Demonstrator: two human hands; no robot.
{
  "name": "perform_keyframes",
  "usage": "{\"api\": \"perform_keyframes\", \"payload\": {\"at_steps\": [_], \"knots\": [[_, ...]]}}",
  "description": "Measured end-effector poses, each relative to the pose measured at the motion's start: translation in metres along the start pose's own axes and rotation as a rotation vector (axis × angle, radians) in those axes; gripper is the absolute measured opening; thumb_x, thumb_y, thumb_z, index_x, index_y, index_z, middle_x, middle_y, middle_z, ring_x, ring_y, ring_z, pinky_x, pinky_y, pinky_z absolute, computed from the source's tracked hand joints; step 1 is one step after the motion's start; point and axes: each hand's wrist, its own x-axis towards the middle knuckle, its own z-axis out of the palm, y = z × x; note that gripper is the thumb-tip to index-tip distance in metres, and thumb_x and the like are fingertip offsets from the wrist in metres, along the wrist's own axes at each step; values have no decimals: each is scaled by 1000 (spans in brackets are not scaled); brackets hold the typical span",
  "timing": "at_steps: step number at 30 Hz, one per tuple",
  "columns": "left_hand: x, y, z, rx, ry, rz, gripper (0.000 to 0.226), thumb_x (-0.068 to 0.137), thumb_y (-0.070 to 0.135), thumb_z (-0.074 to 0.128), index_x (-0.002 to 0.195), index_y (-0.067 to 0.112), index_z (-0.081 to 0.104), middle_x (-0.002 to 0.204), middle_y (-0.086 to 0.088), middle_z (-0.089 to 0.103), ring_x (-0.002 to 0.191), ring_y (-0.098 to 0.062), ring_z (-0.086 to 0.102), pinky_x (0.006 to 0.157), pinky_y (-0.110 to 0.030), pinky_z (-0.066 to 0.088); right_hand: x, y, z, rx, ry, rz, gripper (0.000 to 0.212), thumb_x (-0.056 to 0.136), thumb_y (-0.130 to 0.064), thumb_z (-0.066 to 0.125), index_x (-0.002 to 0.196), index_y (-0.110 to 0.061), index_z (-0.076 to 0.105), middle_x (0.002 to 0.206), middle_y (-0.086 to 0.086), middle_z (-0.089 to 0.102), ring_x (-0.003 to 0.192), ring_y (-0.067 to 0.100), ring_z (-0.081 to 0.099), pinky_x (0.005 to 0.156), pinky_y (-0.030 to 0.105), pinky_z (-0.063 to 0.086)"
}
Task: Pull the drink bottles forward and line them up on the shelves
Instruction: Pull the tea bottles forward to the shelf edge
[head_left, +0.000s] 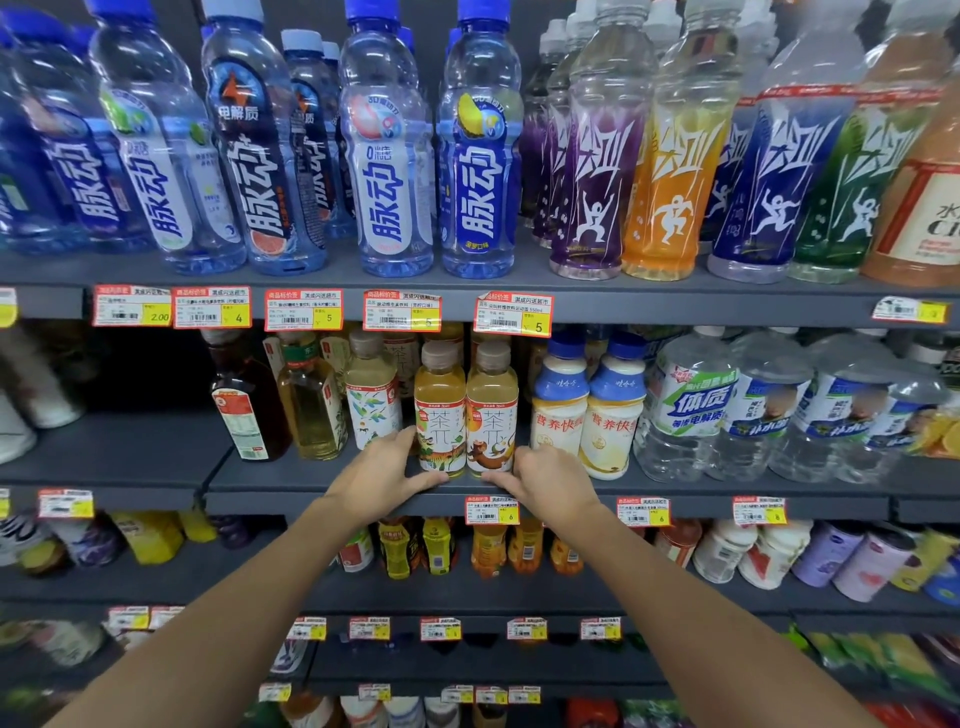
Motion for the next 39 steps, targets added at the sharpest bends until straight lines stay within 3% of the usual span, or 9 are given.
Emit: {"api": "perform_keyframes", "payload": {"at_steps": [4,9,14,16,21,25,27,33,39], "knots": [[-22,-6,-9,55,206,-68,49,91,68,50,117,28,62,96,11,65,87,-8,60,72,-28,50,-11,-16,5,10,97,-93,64,98,-72,29,93,-17,62,74,2,67,74,22,67,63,34,53],[-44,-27,-24,66,443,-169,24,96,53,54,95,30,60,75,13,60,74,-14,63,65,-33,49,-7,-61,4,164,174,-163,53,101,-64,37,85,-20,62,68,-3,66,69,21,67,65,34,52],[-53,-56,-35,155,574,-365,31,97,50,55,107,22,63,89,5,70,76,-27,68,66,-38,51,9,-111,8,278,195,-79,48,102,-58,41,99,-18,66,80,4,72,82,27,68,70,37,50],[-55,-63,-38,153,580,-430,38,96,54,56,109,19,65,83,2,72,73,-30,69,64,-36,49,13,-131,12,331,200,-40,44,102,-54,43,103,-16,65,82,5,72,85,28,69,71,38,51],[-51,-73,-44,212,471,-478,52,94,66,47,81,17,58,68,-5,66,65,-33,67,54,-30,34,27,-173,19,463,221,197,45,100,-52,49,124,-14,50,90,8,70,86,30,68,70,36,50],[-45,-76,-43,184,438,-473,62,90,73,45,91,13,56,75,-7,65,71,-32,67,54,-32,38,35,-194,17,559,193,398,62,97,-56,53,136,-10,41,107,12,69,99,32,67,79,38,53],[-41,-76,-42,156,432,-477,64,89,76,44,95,13,55,78,-7,67,74,-31,68,55,-32,40,39,-200,14,586,177,456,61,96,-56,57,132,-9,42,108,12,69,100,32,67,77,36,53],[-30,-69,-41,99,424,-544,68,86,77,48,106,12,51,83,-7,69,78,-31,68,56,-33,40,58,-209,8,589,129,551,62,92,-59,62,121,-6,44,110,15,68,102,32,67,78,37,53],[-23,-70,-34,15,478,-610,80,84,75,53,130,8,51,87,-9,72,81,-33,71,59,-34,39,69,-211,16,553,136,576,63,91,-62,60,119,-7,45,107,13,68,100,32,68,75,36,50]]}}
